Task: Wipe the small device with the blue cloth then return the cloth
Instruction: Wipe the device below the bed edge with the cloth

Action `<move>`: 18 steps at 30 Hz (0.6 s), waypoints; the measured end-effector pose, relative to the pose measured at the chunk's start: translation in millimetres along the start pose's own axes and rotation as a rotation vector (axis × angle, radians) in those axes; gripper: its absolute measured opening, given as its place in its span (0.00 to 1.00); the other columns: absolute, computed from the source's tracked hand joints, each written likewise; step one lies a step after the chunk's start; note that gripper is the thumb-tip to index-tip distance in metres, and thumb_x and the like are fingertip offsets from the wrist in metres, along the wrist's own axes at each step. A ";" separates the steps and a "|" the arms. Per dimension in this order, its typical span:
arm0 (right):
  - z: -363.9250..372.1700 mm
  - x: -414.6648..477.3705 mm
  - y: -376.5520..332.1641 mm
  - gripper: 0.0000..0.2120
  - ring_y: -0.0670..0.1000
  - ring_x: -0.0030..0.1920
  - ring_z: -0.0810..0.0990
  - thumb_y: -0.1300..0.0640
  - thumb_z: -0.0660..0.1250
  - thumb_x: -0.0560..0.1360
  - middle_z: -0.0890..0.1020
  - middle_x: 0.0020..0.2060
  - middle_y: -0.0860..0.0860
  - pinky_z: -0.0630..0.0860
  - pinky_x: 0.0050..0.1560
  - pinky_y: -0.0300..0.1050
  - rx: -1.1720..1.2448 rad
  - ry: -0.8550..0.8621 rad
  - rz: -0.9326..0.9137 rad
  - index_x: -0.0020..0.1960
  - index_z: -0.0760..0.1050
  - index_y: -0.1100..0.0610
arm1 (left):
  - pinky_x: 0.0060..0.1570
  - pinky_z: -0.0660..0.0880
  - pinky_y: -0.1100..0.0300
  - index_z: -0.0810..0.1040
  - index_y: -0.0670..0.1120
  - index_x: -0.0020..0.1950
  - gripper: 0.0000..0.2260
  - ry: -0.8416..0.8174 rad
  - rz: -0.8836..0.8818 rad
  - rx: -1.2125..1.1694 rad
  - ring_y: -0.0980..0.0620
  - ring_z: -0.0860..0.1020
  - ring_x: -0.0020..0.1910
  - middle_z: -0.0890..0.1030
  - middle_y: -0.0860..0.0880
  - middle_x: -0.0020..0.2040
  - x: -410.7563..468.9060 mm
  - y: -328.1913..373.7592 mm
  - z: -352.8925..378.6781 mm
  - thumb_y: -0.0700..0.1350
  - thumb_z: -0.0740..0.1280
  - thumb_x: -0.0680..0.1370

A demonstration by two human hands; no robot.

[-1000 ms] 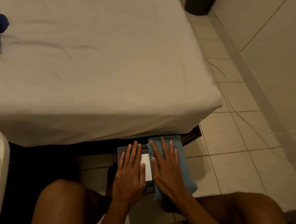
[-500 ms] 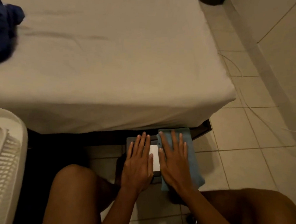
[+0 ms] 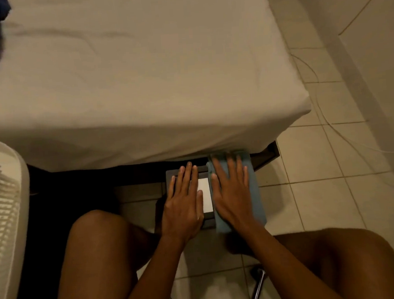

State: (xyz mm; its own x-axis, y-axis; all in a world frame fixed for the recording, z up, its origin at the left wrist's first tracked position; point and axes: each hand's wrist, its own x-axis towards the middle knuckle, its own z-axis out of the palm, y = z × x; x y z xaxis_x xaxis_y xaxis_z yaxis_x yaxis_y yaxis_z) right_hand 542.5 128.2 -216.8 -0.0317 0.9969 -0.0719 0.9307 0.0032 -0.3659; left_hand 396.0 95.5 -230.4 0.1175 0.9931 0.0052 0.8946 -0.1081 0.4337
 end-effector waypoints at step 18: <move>0.8 -14.0 13.0 0.27 0.50 0.80 0.37 0.41 0.41 0.83 0.42 0.81 0.50 0.41 0.80 0.57 0.004 -0.071 -0.040 0.81 0.42 0.42 | 0.78 0.53 0.48 0.47 0.46 0.81 0.26 -0.033 -0.008 -0.004 0.52 0.44 0.81 0.47 0.49 0.82 -3.8 0.1 0.7 0.51 0.48 0.84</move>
State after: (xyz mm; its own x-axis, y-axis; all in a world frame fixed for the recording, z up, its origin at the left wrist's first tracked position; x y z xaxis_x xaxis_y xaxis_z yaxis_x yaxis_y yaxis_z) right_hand 554.8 114.2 -221.3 -0.0950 0.9879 -0.1226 0.9267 0.0428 -0.3734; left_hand 396.0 91.7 -231.0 0.1247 0.9918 -0.0282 0.8940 -0.0999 0.4369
